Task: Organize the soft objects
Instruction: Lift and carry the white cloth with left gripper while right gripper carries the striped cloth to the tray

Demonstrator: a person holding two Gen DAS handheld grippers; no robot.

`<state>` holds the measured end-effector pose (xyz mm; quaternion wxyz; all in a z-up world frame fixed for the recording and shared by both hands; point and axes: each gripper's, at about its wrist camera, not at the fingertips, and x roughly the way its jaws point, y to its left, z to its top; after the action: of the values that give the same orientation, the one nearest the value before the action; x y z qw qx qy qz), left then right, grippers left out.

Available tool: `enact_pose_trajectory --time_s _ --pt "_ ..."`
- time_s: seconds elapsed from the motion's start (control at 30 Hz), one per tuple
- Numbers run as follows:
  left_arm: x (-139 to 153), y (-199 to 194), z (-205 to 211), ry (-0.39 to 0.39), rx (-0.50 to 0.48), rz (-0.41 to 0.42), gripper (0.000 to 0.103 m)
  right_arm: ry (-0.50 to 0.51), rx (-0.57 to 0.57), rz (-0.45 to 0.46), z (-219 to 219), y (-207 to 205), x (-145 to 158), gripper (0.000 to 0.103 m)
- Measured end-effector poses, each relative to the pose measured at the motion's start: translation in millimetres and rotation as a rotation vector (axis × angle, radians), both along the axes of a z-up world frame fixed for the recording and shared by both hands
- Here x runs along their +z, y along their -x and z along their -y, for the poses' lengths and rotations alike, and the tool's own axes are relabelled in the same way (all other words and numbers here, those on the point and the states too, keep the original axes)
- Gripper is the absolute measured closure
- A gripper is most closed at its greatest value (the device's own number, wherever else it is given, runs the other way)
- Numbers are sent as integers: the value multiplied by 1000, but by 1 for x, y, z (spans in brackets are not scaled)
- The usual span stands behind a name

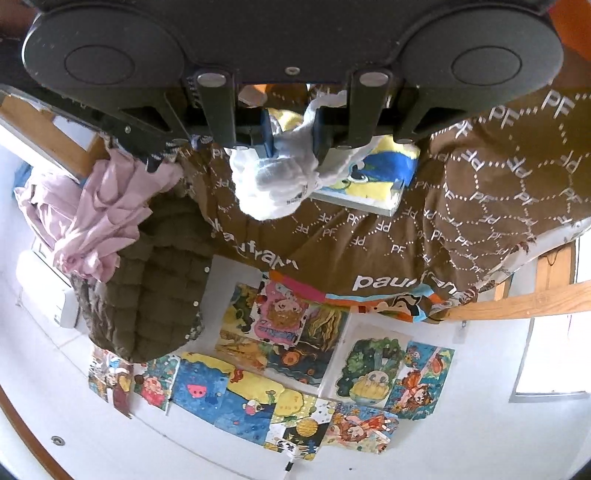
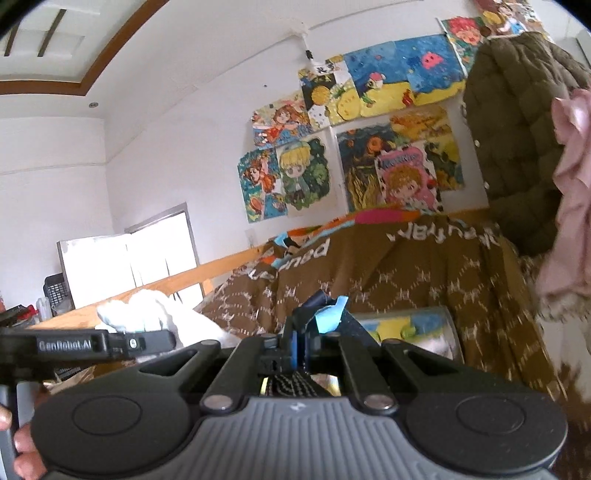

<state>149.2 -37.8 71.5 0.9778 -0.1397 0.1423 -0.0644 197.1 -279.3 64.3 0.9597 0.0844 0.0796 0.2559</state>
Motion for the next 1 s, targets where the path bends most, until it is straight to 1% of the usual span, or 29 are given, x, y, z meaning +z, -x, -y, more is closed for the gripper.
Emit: enact_pose_trajectory --time_s 0.13,0.27,0.37,0.47,0.6,0.77,0.83,0.93,1.0 --pt "2 -34 3 -34 11 4 80 -27 10 27 -9 -38 7 99" --pt "-1 -74 9 -73 29 -8 80 -54 -3 41 -11 -73 7 99" --pt "-5 -104 13 -90 44 -24 80 -105 -13 39 -9 -99 2 99" --pt "-12 -133 19 -113 49 -37 80 -139 -25 42 -5 -121 -9 99" --pt "-25 -168 23 -115 57 -61 80 -210 -40 8 6 -148 -25 99" --pt "-43 -205 34 -138 71 -79 80 -220 -66 -18 16 -177 -34 99" --pt "-50 -217 39 -147 76 -88 80 -236 -65 -44 22 -186 -38 99" --pt "-60 -233 43 -137 90 -112 80 -258 -60 -99 31 -201 -49 99" --pt "-66 -242 47 -148 100 -125 80 -270 -65 -146 36 -211 -56 99"
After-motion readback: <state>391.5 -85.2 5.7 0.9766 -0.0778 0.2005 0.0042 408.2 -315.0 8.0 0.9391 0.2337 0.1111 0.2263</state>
